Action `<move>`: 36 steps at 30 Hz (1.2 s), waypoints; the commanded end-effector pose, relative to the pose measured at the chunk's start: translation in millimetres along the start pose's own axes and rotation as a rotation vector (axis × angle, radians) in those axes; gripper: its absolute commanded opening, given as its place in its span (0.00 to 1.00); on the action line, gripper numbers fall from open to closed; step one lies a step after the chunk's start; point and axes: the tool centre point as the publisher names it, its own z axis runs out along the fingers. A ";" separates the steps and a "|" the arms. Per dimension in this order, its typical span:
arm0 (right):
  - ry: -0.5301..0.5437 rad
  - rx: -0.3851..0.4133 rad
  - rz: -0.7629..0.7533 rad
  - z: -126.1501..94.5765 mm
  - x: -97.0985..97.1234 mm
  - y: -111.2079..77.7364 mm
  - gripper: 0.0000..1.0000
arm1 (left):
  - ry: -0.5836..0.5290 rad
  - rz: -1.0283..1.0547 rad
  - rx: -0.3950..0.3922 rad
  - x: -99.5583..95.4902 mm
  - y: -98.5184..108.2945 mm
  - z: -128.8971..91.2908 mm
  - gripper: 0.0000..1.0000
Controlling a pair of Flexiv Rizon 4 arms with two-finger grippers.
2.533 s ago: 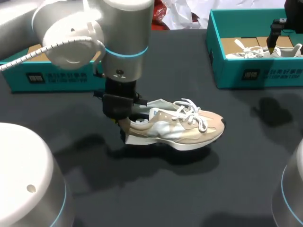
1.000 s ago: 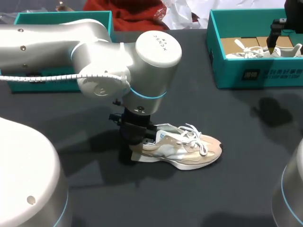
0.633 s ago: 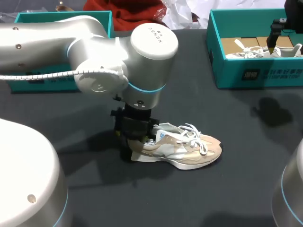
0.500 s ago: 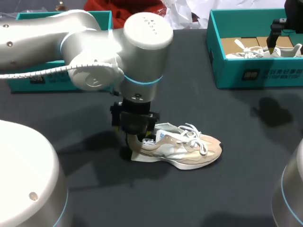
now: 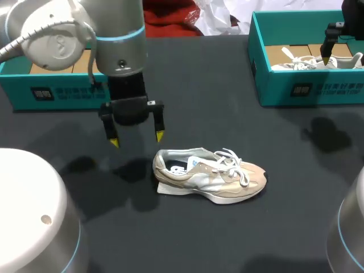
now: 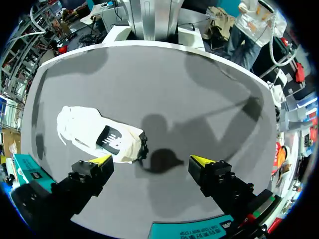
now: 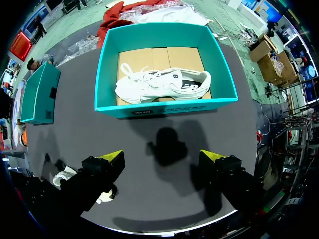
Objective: Take the shoe out of the shoebox, open the shoe tongue, remove and reinsert the insole, then place the shoe into the shoebox
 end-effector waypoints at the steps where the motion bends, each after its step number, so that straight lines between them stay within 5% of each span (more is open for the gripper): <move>1: 0.001 -0.001 0.000 0.2 -0.1 -0.8 1.00 | -0.231 -0.054 0.078 30.9 0.2 -5.3 1.00; 13: 0.001 -0.001 0.000 0.2 -0.1 -0.8 1.00 | -0.231 -0.054 0.078 30.9 0.2 -5.3 1.00; 19: 0.001 -0.001 0.000 0.2 -0.1 -0.8 1.00 | -0.455 -0.406 0.237 39.1 13.9 -17.2 1.00; 22: 0.001 -0.001 0.000 0.2 -0.1 -0.8 1.00 | -0.495 -0.504 0.285 44.4 14.6 -13.1 1.00; 27: 0.001 -0.001 0.000 0.2 -0.1 -0.8 1.00 | -0.506 -0.712 0.511 52.5 17.2 -6.4 1.00; 36: 0.001 -0.001 0.000 0.2 -0.1 -0.8 1.00 | -0.493 -0.778 0.478 52.6 18.0 -3.9 1.00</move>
